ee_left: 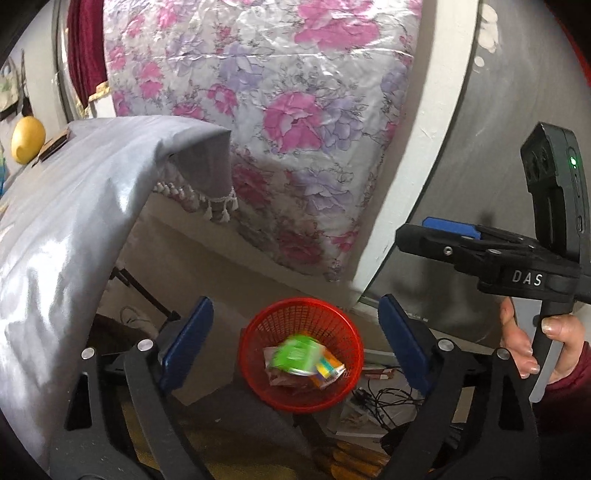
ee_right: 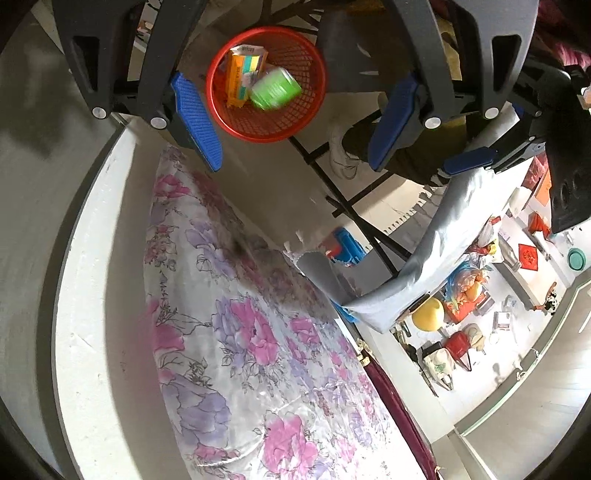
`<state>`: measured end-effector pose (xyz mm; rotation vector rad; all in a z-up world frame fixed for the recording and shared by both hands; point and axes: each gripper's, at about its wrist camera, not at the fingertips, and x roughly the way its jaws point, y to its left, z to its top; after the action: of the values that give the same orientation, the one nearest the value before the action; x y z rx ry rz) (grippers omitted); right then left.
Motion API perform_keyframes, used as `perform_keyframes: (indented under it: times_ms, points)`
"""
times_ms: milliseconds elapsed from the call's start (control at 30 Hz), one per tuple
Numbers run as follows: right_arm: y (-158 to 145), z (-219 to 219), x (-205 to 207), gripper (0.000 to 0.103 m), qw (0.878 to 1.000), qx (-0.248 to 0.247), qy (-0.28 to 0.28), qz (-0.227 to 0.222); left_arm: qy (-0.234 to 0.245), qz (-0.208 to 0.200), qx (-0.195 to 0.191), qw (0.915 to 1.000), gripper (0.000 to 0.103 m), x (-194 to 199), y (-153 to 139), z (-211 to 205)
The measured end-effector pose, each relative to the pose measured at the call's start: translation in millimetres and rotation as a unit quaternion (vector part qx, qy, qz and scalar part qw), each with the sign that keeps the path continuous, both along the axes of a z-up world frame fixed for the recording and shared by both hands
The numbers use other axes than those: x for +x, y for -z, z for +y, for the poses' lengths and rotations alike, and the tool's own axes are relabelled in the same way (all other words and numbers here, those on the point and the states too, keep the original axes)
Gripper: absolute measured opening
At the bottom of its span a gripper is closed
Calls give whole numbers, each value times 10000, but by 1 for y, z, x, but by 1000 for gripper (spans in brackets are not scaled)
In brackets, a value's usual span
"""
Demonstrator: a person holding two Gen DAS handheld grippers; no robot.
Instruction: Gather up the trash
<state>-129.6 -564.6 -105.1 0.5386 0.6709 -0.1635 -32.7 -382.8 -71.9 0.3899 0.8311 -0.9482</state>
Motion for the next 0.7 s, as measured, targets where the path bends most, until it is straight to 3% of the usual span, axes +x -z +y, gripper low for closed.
perform_keyframes:
  times_ms: [200, 433, 700]
  points:
    - [-2, 7, 3, 80, 10000, -14, -97, -20, -403, -160, 9, 9991, 91, 8, -1, 21]
    - [-10, 17, 7, 81, 9997, -72, -211, -73, -981, -121, -339, 9945, 92, 26, -15, 57]
    - [-21, 32, 12, 82, 9990, -170, -376, -169, -1305, -146, -515, 9900, 92, 37, -25, 80]
